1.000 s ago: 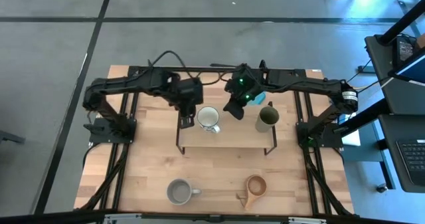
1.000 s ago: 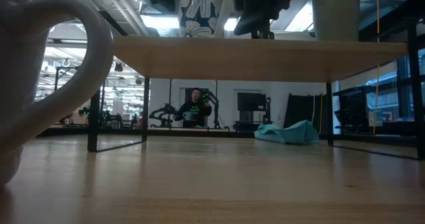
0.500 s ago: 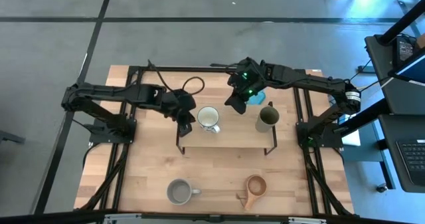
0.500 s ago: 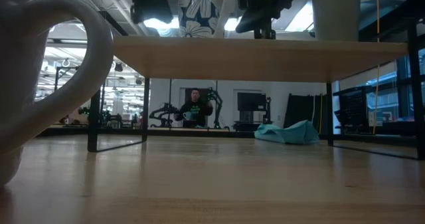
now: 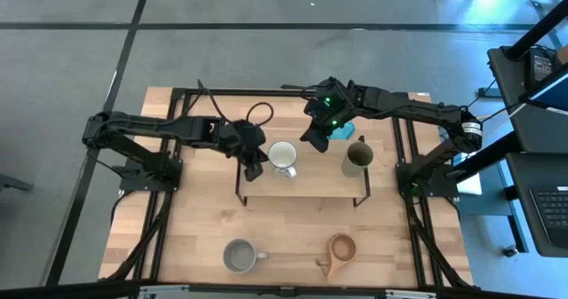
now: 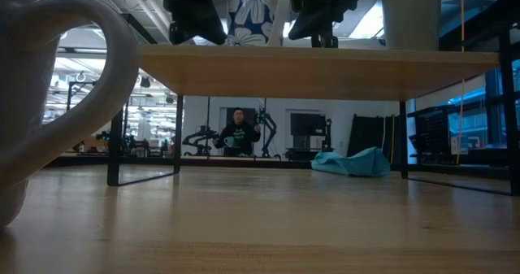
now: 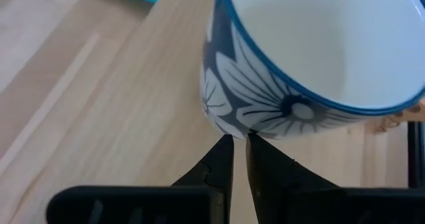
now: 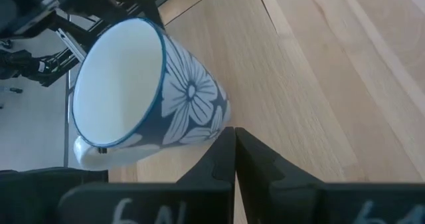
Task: Stack small to large cups/mugs on shelf
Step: Put the blue patterned mug on the shelf
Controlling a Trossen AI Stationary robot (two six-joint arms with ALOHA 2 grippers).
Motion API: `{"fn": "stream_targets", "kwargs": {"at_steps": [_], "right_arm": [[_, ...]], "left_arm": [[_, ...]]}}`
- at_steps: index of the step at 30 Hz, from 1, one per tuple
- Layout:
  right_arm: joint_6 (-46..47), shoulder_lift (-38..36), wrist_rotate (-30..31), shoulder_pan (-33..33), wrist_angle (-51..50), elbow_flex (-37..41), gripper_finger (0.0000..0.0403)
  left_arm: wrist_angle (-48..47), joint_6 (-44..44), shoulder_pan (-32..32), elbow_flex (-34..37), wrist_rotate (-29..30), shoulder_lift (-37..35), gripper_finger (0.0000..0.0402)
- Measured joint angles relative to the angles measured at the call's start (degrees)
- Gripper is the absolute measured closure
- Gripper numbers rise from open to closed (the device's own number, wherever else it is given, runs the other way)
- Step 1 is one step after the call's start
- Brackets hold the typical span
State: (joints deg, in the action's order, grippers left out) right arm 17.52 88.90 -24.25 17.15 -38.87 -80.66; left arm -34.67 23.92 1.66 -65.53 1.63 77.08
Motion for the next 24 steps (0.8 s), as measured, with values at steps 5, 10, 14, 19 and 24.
{"fn": "stream_targets", "kwargs": {"at_steps": [5,10,14,19,24], "right_arm": [[0.20,0.00,0.02,0.00,-0.02,0.00,0.0391],[0.29,0.00,0.02,0.00,-0.75,0.00,0.0391],[0.26,-0.60,1.83,-0.02,-3.98,0.04,0.0391],[-0.04,-4.34,9.91,0.16,-3.91,-0.05,0.0391],[0.24,-8.51,14.38,0.93,-3.99,-0.68,0.0391]], "left_arm": [[2.75,-0.03,0.97,1.05,0.00,0.20,0.0366],[4.84,-0.66,1.90,1.09,0.01,0.34,0.0366],[6.93,-1.53,2.66,1.09,-1.76,1.47,0.0366],[8.51,-1.91,2.72,1.09,-3.36,4.29,0.0366],[12.04,-2.71,2.94,1.09,-5.93,6.66,0.0366]]}}
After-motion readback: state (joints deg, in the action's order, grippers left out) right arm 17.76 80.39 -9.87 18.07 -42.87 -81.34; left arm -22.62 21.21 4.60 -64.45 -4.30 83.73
